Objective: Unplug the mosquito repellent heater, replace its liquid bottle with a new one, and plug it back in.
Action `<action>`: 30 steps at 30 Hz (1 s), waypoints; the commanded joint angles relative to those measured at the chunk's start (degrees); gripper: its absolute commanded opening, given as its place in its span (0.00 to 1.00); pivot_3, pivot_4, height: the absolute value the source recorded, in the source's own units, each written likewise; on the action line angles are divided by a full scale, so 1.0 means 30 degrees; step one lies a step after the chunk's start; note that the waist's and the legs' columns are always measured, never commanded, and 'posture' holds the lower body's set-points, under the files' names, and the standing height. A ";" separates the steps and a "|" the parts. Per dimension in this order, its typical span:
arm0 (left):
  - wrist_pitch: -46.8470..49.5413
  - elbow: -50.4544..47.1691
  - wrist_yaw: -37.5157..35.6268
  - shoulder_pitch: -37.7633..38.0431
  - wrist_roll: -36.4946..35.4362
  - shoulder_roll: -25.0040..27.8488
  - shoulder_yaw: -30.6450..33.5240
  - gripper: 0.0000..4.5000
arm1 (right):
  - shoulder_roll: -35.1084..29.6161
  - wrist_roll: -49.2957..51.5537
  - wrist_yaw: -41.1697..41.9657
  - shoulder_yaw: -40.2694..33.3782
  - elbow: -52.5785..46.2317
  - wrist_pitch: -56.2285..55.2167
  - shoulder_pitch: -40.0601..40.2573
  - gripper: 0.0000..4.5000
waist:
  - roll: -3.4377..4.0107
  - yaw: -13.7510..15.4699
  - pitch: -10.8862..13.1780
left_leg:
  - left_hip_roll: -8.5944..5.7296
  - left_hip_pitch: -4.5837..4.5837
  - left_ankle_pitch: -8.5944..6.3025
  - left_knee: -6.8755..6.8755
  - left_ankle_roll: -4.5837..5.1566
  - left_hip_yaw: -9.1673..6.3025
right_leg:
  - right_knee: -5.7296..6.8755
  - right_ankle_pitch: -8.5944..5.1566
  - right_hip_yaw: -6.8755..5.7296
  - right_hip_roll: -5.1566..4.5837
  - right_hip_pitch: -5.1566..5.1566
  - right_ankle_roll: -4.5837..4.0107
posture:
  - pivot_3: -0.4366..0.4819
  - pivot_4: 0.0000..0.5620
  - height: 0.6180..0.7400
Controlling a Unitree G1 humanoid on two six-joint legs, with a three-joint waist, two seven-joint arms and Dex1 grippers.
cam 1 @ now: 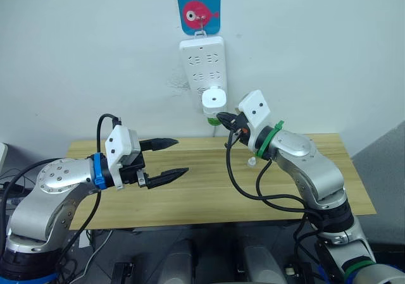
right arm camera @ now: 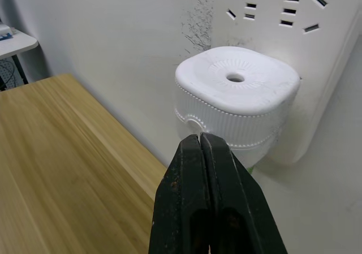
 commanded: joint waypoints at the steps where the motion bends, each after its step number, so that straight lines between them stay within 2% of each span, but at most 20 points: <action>1: -0.0249 -0.0196 0.0099 -0.0211 0.0035 0.0004 -0.0011 0.85 | 0.0071 0.0186 -0.0059 -0.0402 -0.0608 -0.0274 -0.0192 0.01 | 0.0000 0.0000 0.0000 | 0.0000 0.0000 0.0000 0.0000 0.0000 0.0000 | -0.0001 0.0000 -0.0001 0.0000 0.0000 0.0000 | 0.38 0.34 1.00; 13: -0.0073 -0.0274 0.0287 -0.0621 0.0012 0.0029 -0.0234 0.85 | 0.0520 0.0045 -0.0125 0.0174 -0.0489 0.0193 -0.0352 0.01 | 0.0000 -0.0001 0.0000 | -0.0001 0.0000 0.0000 -0.0001 0.0000 0.0000 | -0.0002 0.0000 0.0001 0.0000 0.0000 0.0000 | 0.38 0.33 1.00; 30: -0.0778 0.0388 -0.0212 -0.0420 0.0233 -0.0019 -0.0285 0.85 | 0.0876 -0.0497 -0.1251 -0.0363 -0.0003 -0.0063 -0.0635 0.01 | 0.0000 0.0001 0.0000 | -0.0001 0.0000 0.0001 0.0001 -0.0001 0.0001 | 0.0000 0.0000 0.0001 0.0000 0.0000 0.0000 | 0.38 0.33 1.00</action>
